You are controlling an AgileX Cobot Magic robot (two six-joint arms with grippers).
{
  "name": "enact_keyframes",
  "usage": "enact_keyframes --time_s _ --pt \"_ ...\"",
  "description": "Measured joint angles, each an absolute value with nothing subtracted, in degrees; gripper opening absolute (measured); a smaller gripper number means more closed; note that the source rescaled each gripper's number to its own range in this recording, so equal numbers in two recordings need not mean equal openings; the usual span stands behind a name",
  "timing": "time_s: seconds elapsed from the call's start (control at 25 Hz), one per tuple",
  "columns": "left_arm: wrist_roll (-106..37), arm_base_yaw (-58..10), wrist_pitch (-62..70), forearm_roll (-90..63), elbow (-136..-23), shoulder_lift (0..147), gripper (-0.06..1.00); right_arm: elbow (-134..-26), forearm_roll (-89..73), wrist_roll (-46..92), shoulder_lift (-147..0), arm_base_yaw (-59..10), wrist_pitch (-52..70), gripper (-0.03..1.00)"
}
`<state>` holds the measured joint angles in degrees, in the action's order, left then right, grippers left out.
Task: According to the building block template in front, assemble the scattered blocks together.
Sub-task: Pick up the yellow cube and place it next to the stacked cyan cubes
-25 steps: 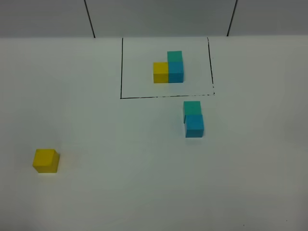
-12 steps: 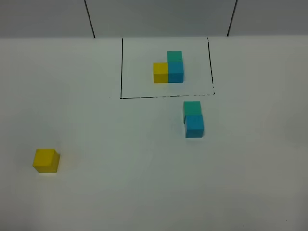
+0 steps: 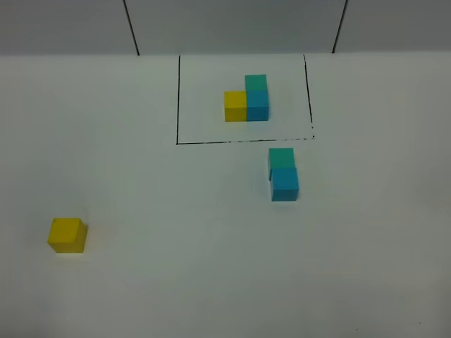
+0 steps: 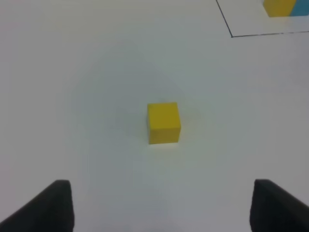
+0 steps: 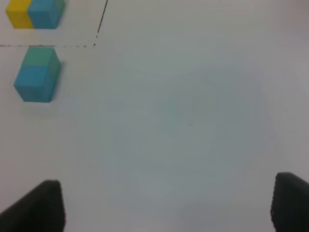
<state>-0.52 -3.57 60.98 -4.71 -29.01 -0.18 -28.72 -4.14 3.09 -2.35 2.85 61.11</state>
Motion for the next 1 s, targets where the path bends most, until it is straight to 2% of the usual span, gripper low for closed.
enact_keyframes --time_s 1.0 --pt "-0.5 -3.6 61.0 -4.7 -29.0 -0.2 0.62 -28.7 -4.1 3.1 -2.3 2.9 61.1 0.73"
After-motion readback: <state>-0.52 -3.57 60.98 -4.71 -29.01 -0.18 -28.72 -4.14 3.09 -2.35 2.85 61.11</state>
